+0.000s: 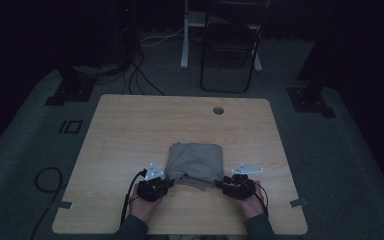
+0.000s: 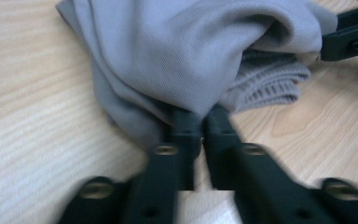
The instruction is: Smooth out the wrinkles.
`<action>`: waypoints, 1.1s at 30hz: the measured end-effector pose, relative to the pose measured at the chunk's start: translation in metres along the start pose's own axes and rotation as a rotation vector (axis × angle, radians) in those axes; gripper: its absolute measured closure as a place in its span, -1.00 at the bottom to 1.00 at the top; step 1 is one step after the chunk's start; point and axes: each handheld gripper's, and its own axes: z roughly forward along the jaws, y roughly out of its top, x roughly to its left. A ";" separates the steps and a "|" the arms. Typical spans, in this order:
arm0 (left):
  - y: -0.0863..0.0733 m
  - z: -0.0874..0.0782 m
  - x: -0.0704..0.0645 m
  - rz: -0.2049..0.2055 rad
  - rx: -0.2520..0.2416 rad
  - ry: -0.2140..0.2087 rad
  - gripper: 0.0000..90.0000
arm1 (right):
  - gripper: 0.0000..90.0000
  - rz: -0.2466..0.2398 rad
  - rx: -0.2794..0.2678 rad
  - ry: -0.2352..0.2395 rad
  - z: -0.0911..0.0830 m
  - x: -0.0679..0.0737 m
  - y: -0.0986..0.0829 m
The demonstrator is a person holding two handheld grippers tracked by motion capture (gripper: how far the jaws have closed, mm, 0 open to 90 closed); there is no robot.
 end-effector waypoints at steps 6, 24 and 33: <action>0.007 -0.019 0.007 0.034 -0.054 0.054 1.00 | 0.97 0.002 -0.057 -0.034 -0.017 -0.006 0.004; -0.016 -0.028 0.011 0.058 -0.015 0.015 0.37 | 0.44 -0.003 -0.001 -0.026 -0.033 -0.012 -0.009; 0.018 -0.031 0.027 0.050 -0.106 0.058 0.21 | 0.25 0.031 -0.098 -0.054 -0.036 -0.023 0.010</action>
